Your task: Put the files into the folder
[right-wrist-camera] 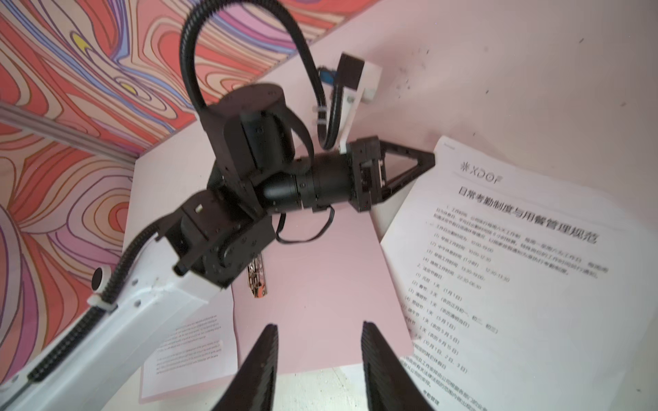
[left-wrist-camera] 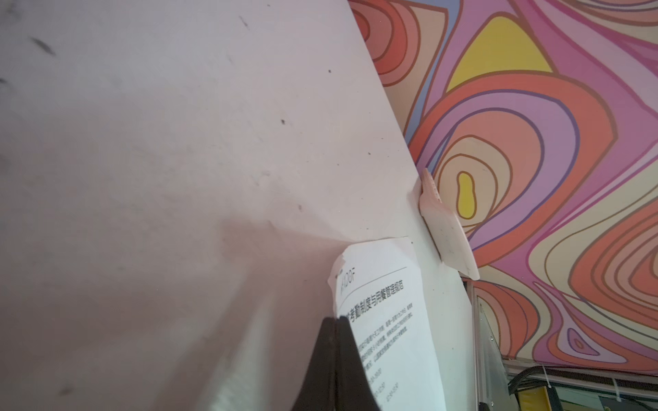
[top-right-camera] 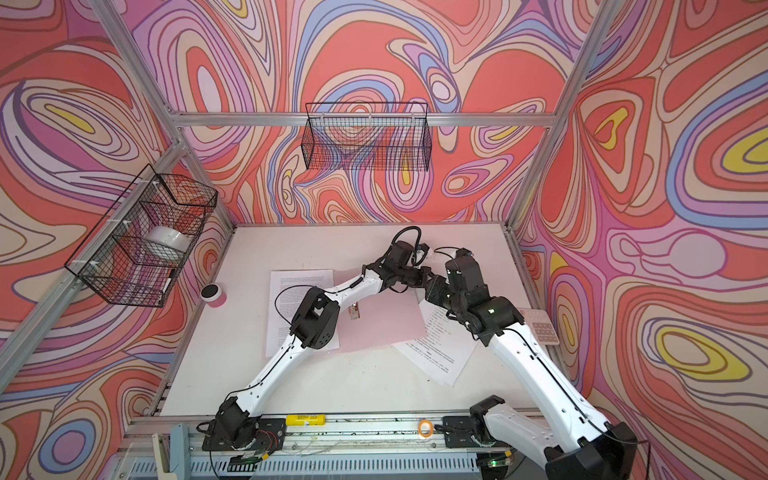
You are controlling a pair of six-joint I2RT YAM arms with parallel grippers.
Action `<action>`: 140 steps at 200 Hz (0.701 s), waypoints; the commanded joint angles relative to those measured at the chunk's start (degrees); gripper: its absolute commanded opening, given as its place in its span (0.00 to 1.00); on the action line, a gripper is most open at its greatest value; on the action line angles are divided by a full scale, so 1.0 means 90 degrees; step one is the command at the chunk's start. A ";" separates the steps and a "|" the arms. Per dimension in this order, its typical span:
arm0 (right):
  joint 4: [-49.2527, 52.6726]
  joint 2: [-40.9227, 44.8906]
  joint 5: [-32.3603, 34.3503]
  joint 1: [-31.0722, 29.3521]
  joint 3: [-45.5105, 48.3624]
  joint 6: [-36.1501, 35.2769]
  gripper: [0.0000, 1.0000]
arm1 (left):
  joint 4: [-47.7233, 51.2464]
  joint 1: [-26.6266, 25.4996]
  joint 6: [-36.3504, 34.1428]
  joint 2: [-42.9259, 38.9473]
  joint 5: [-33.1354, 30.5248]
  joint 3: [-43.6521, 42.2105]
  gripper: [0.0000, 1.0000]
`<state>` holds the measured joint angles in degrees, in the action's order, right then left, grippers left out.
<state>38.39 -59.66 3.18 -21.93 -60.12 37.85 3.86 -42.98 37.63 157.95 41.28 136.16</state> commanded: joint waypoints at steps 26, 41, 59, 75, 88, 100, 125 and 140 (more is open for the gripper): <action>0.0643 0.0057 0.1358 0.0123 -0.0838 -0.0410 0.41 | -0.1084 -0.0595 0.0160 -0.1445 -0.0128 -0.0539 0.00; 0.0698 0.0031 0.1563 0.0159 -0.1060 -0.0501 0.41 | -0.1154 -0.0817 0.0171 -0.1622 -0.0111 -0.0510 0.00; 0.0799 0.0054 0.1749 0.0186 -0.1367 -0.0567 0.41 | -0.1184 -0.1037 0.0172 -0.1741 -0.0051 -0.0412 0.00; 0.0878 0.0109 0.1817 0.0191 -0.1640 -0.0617 0.40 | -0.1120 -0.1184 0.0101 -0.1798 -0.0018 -0.0279 0.00; 0.0952 0.0119 0.1773 0.0191 -0.1866 -0.0630 0.40 | -0.1045 -0.1266 0.0051 -0.1825 0.0029 -0.0130 0.00; 0.1088 0.0090 0.1727 0.0191 -0.2112 -0.0627 0.40 | -0.1007 -0.1325 0.0057 -0.1868 0.0088 -0.0023 0.00; 0.1186 0.0143 0.1632 0.0191 -0.2501 -0.0622 0.40 | -0.0954 -0.1442 0.0049 -0.2188 0.0147 -0.0054 0.00; 0.1272 0.0106 0.1583 0.0191 -0.2908 -0.0697 0.41 | -0.0891 -0.1458 0.0129 -0.2490 0.0150 -0.0198 0.00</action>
<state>47.48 -59.29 17.34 -20.53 -81.43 32.95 -4.75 -56.12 38.79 142.45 41.58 134.76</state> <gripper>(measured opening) 0.404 0.047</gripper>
